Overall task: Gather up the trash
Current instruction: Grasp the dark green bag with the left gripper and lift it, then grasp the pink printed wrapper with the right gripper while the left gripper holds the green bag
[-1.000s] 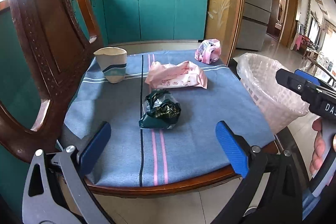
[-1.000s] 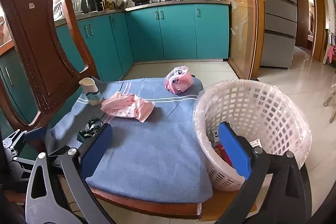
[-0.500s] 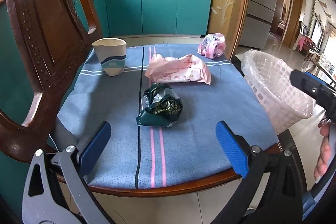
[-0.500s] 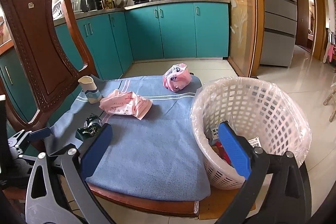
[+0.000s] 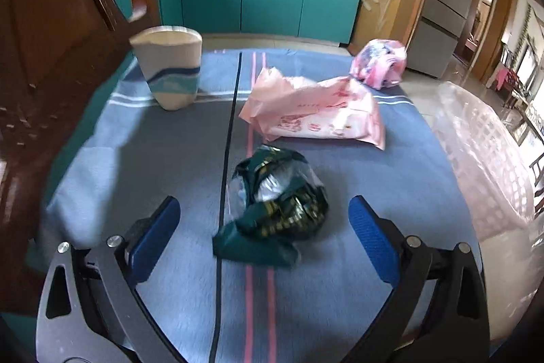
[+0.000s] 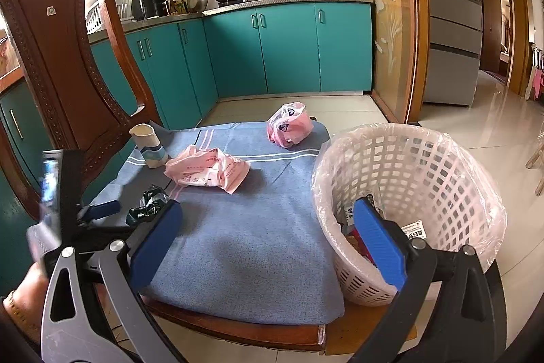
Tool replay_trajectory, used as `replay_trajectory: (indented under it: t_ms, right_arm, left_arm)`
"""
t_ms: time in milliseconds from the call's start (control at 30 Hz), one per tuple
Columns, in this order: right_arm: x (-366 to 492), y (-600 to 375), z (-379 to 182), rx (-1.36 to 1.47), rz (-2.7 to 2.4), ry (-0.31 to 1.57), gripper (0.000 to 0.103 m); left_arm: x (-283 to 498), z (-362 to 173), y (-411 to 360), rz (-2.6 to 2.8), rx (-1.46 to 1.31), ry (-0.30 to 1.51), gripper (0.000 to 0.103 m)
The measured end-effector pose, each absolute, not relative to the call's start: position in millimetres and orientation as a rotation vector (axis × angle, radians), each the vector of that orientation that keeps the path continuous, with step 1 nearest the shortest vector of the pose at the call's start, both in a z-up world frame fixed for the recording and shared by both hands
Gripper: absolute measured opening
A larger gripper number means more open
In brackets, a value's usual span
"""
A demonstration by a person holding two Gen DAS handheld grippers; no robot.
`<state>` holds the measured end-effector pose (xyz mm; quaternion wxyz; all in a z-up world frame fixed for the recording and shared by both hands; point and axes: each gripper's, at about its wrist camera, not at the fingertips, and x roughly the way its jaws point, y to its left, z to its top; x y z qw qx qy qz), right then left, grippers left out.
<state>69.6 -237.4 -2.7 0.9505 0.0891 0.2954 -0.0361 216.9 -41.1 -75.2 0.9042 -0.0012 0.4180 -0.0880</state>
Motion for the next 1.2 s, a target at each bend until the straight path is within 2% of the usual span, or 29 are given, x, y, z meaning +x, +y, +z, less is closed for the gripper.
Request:
replay_trajectory:
  t_ms: [33, 67, 133, 267, 500, 700, 833, 867, 900, 933, 967, 1000, 1100, 1200]
  right_arm:
    - [70, -236, -3, 0.176, -0.073, 0.603, 0.098]
    - [71, -235, -4, 0.172, -0.073, 0.606, 0.098]
    - [73, -233, -6, 0.165, -0.071, 0.614, 0.098]
    - [80, -230, -11, 0.174, -0.062, 0.635, 0.098]
    - [119, -206, -21, 0.127, -0.004, 0.675, 0.098]
    - [206, -193, -43, 0.109, 0.013, 0.755, 0.098]
    - [266, -190, -72, 0.089, 0.030, 0.873, 0.098]
    - [275, -189, -78, 0.074, 0.034, 0.902, 0.095]
    - [281, -187, -85, 0.053, 0.039, 0.933, 0.076]
    - [284, -185, -90, 0.054, 0.065, 0.959, 0.064]
    - [281, -184, -91, 0.060, 0.072, 0.967, 0.045]
    - [275, -183, -89, 0.059, 0.067, 0.958, 0.037]
    - [242, -180, -75, 0.047, 0.068, 0.908, 0.021]
    - [185, -184, -42, 0.054, 0.075, 0.808, 0.018]
  left_arm:
    - [222, -81, -41, -0.191, -0.010, 0.888, 0.080]
    - [225, -85, -41, -0.204, -0.018, 0.907, 0.053]
    - [225, -87, -39, -0.221, -0.029, 0.917, 0.047]
    - [207, -60, -28, -0.227, -0.064, 0.863, 0.045]
    - [133, 19, 8, -0.199, -0.124, 0.614, 0.045]
    - [117, 25, 15, -0.215, -0.110, 0.572, 0.045]
    - [129, 15, 20, -0.211, -0.121, 0.620, 0.045]
    - [133, 14, 21, -0.215, -0.134, 0.633, 0.046]
    - [135, 13, 22, -0.221, -0.141, 0.641, 0.046]
    - [136, 13, 21, -0.224, -0.140, 0.643, 0.046]
    - [137, 14, 21, -0.223, -0.137, 0.642, 0.046]
    - [137, 15, 20, -0.225, -0.132, 0.639, 0.046]
    - [136, 15, 21, -0.233, -0.136, 0.642, 0.046]
    - [133, 16, 17, -0.246, -0.131, 0.645, 0.046]
